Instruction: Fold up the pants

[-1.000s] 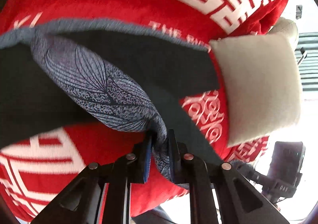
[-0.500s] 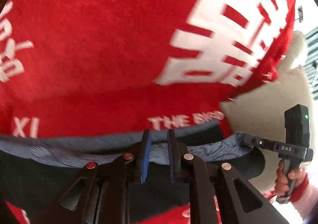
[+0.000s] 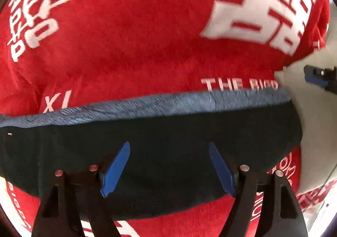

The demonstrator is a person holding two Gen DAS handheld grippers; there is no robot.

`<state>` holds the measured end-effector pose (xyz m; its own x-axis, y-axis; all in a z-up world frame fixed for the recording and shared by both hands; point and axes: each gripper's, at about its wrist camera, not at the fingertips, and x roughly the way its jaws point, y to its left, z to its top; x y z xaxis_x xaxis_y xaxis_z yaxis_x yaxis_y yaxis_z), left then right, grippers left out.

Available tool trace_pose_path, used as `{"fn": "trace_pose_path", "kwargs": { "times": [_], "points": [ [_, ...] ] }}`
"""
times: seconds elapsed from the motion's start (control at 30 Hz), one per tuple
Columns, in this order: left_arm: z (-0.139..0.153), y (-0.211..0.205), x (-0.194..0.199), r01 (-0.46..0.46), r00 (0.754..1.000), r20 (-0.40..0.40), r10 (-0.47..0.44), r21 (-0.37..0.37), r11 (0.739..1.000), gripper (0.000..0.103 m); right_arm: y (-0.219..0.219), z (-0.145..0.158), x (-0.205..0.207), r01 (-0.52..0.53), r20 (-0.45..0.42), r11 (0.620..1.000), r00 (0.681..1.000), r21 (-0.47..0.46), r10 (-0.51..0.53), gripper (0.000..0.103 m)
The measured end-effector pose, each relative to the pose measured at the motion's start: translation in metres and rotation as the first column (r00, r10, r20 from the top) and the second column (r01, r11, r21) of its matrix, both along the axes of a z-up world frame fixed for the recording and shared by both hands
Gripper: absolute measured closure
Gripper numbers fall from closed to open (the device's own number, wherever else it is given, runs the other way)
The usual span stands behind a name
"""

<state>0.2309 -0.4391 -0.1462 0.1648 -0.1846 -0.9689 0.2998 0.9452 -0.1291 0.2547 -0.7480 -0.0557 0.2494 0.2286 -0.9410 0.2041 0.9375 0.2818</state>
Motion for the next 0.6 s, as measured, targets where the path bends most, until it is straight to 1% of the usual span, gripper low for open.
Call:
{"fn": "trace_pose_path", "kwargs": {
  "times": [0.03,0.07,0.13,0.17,0.2,0.23,0.27,0.3,0.37,0.43,0.47,0.53,0.57,0.6],
  "points": [
    [-0.006,-0.006,-0.002,0.015,1.000,-0.002,-0.015,0.015,1.000,0.025,0.004,-0.003,-0.003,-0.008,-0.017,1.000,1.000,0.008,0.008,0.071],
    [-0.011,-0.011,-0.003,0.025,1.000,-0.003,-0.025,0.026,0.999,0.025,0.011,-0.014,-0.009,-0.022,-0.057,1.000,0.998,0.013,0.023,0.078],
    [-0.024,-0.019,-0.002,0.025,1.000,0.000,-0.025,0.054,0.998,0.025,0.025,-0.037,-0.019,-0.052,-0.118,0.999,0.992,0.016,0.053,0.083],
    [-0.031,-0.022,0.001,0.017,1.000,0.000,-0.017,0.066,0.998,0.025,0.032,-0.055,-0.025,-0.063,-0.162,0.998,0.985,-0.001,0.062,0.084],
    [-0.040,-0.023,0.007,0.001,1.000,0.000,-0.001,0.083,0.997,0.025,0.034,-0.069,-0.029,-0.065,-0.185,0.998,0.981,-0.015,0.061,0.084],
    [-0.048,-0.024,0.014,-0.018,1.000,0.003,0.017,0.091,0.996,0.025,0.035,-0.087,-0.031,-0.065,-0.201,0.997,0.978,-0.051,0.054,0.085],
    [-0.052,-0.025,0.020,-0.035,0.999,0.010,0.034,0.096,0.995,0.025,0.034,-0.095,-0.031,-0.063,-0.195,0.995,0.980,-0.076,0.047,0.092],
    [-0.056,-0.025,0.029,-0.056,0.998,0.019,0.054,0.095,0.994,0.025,0.030,-0.100,-0.028,-0.041,-0.160,0.996,0.987,-0.079,0.028,0.094],
    [-0.058,-0.025,0.043,-0.080,0.996,0.035,0.078,0.086,0.993,0.025,0.022,-0.097,-0.020,0.000,-0.110,0.998,0.994,-0.070,-0.008,0.094],
    [-0.063,-0.024,0.058,-0.101,0.995,0.024,0.099,0.086,0.991,0.025,0.014,-0.096,-0.012,0.035,-0.096,0.997,0.994,-0.069,-0.041,0.092],
    [-0.064,-0.023,0.064,-0.108,0.994,0.023,0.106,0.083,0.991,0.023,0.007,-0.096,-0.007,0.060,-0.097,0.996,0.993,-0.063,-0.066,0.089],
    [-0.063,-0.022,0.073,-0.106,0.994,0.043,0.102,0.112,0.988,0.023,-0.001,-0.094,-0.003,0.093,-0.104,0.994,0.990,-0.061,-0.099,0.089],
    [-0.062,-0.020,0.078,-0.117,0.993,0.044,0.112,0.131,0.985,0.023,-0.006,-0.090,-0.001,0.110,-0.104,0.993,0.988,-0.053,-0.115,0.089],
    [-0.061,-0.017,0.083,-0.135,0.991,0.036,0.132,0.132,0.982,0.023,-0.007,-0.085,-0.001,0.117,-0.099,0.992,0.988,-0.052,-0.122,0.088]
  ]
}}
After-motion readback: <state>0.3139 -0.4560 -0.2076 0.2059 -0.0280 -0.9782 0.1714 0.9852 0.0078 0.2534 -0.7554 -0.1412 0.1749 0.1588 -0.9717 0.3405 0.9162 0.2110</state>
